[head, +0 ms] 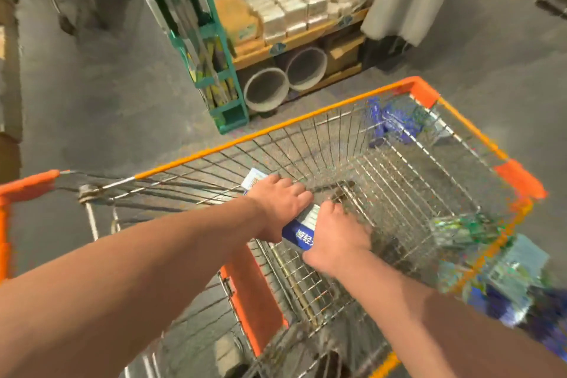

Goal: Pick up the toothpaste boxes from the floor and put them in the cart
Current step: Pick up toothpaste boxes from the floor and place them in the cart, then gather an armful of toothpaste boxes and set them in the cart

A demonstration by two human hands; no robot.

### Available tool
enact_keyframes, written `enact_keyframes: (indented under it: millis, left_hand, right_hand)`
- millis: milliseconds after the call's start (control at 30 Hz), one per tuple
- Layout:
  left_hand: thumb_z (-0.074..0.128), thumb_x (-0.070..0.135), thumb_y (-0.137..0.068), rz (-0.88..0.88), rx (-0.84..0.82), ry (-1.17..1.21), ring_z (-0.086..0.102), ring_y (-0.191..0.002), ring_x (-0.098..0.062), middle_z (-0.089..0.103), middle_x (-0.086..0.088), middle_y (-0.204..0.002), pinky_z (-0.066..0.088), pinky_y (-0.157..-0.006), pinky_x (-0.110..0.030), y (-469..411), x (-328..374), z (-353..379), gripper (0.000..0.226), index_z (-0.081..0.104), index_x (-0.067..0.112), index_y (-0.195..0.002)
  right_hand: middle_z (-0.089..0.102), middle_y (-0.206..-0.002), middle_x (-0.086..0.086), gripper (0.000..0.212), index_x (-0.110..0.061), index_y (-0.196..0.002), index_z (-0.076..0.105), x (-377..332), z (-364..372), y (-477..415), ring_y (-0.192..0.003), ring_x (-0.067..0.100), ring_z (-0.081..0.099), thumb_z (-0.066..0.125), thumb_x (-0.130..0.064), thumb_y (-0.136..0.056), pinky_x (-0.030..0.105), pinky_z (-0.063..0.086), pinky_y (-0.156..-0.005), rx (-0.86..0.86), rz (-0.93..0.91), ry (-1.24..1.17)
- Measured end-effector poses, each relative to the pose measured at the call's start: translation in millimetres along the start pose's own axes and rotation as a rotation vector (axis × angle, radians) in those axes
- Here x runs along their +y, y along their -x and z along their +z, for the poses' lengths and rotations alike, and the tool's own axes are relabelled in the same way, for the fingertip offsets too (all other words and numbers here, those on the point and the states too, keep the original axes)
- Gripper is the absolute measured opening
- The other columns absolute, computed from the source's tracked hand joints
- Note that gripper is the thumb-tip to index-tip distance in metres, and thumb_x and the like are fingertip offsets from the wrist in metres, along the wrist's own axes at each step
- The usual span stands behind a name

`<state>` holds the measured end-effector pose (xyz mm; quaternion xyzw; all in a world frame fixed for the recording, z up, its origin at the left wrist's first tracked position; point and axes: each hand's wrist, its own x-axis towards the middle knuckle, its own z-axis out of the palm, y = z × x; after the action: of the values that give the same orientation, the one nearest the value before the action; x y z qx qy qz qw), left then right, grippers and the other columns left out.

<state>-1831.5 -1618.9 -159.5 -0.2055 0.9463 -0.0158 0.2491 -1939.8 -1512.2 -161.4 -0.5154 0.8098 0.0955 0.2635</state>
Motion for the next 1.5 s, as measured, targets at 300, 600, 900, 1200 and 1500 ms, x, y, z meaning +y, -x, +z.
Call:
enact_keyframes:
  millis: [300,600,900,1200,1500]
  left_hand:
    - [0.077,0.018,-0.082,0.19,-0.178,-0.035,0.037,-0.139,-0.028,0.037,-0.005,-0.146,0.013,-0.123,-0.057,-80.8,3.5,137.5,0.083,0.027,0.023,-0.148]
    - [0.079,0.03,-0.081,0.252,-0.251,-0.043,0.034,-0.139,-0.029,0.031,-0.006,-0.148,0.007,-0.124,-0.06,-100.9,6.7,187.3,0.09,0.02,0.026,-0.149]
    - [0.083,0.052,-0.069,0.259,-0.398,0.016,0.01,-0.155,-0.031,0.024,-0.003,-0.163,-0.006,-0.122,-0.063,-81.5,-1.8,190.6,0.112,0.02,0.028,-0.158]
    - [0.063,0.046,-0.082,0.236,-0.48,0.17,-0.025,-0.152,-0.028,-0.001,0.011,-0.171,-0.025,-0.111,-0.068,-72.2,15.7,201.0,0.096,0.009,0.041,-0.161]
    - [0.046,0.052,-0.092,0.129,-0.407,0.24,-0.003,-0.157,-0.02,0.012,0.005,-0.17,-0.013,-0.121,-0.059,-65.1,16.0,194.4,0.075,0.021,0.033,-0.161]
  right_hand:
    - [0.043,-0.137,0.01,0.054,-0.016,-0.134,0.025,-16.0,136.8,-78.2,-0.118,0.032,0.055,0.062,-0.018,-0.094,0.061,0.044,-0.095,-0.18,0.213,-0.054]
    - [0.042,-0.129,0.011,0.035,-0.011,-0.129,0.034,-14.1,183.0,-93.3,-0.115,0.033,0.048,0.049,-0.027,-0.1,0.047,0.046,-0.091,-0.168,0.209,-0.232]
    - [0.041,-0.131,0.013,0.102,-0.014,-0.135,0.028,-26.4,201.5,-91.0,-0.117,0.035,0.052,0.075,-0.071,-0.065,0.046,0.048,-0.092,-0.477,0.115,-0.25]
    - [0.038,-0.143,0.014,0.136,-0.015,-0.151,0.012,-35.4,213.0,-89.5,-0.133,0.031,0.046,0.07,-0.086,-0.05,0.045,0.043,-0.101,-0.578,0.22,-0.228]
    - [0.047,-0.14,0.005,0.118,-0.021,-0.146,0.025,-19.4,188.1,-90.2,-0.122,0.031,0.055,0.073,-0.079,-0.055,0.04,0.047,-0.087,-0.524,0.219,-0.286]
